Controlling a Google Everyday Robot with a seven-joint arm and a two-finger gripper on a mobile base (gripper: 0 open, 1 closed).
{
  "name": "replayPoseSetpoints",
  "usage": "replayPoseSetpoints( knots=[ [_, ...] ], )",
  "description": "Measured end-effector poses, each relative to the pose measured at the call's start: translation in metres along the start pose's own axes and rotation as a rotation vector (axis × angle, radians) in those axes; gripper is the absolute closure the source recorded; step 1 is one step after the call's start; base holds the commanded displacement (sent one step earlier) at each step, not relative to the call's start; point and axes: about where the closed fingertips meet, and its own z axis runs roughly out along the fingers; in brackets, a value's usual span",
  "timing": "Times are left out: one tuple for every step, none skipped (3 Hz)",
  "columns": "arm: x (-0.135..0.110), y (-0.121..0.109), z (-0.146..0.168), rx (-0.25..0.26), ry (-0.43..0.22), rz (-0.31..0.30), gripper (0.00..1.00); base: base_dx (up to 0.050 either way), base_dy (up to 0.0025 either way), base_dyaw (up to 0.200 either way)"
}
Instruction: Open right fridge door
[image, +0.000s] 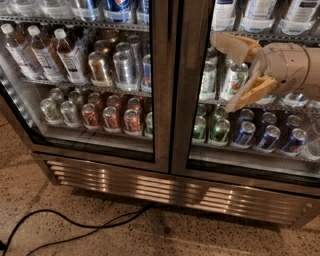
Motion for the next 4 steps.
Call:
replayPoseSetpoints(
  knots=[
    [0.0, 0.0, 0.0, 0.0, 0.0, 0.0, 0.0, 0.0, 0.0, 0.0],
    [-0.003, -0.028, 0.008, 0.014, 0.054, 0.02, 0.0, 0.0, 0.0, 0.0],
    [-0.007, -0.066, 0.018, 0.033, 0.128, 0.047, 0.0, 0.0, 0.0, 0.0],
    [-0.007, -0.066, 0.018, 0.033, 0.128, 0.047, 0.0, -0.033, -0.0025, 0.148]
  ],
)
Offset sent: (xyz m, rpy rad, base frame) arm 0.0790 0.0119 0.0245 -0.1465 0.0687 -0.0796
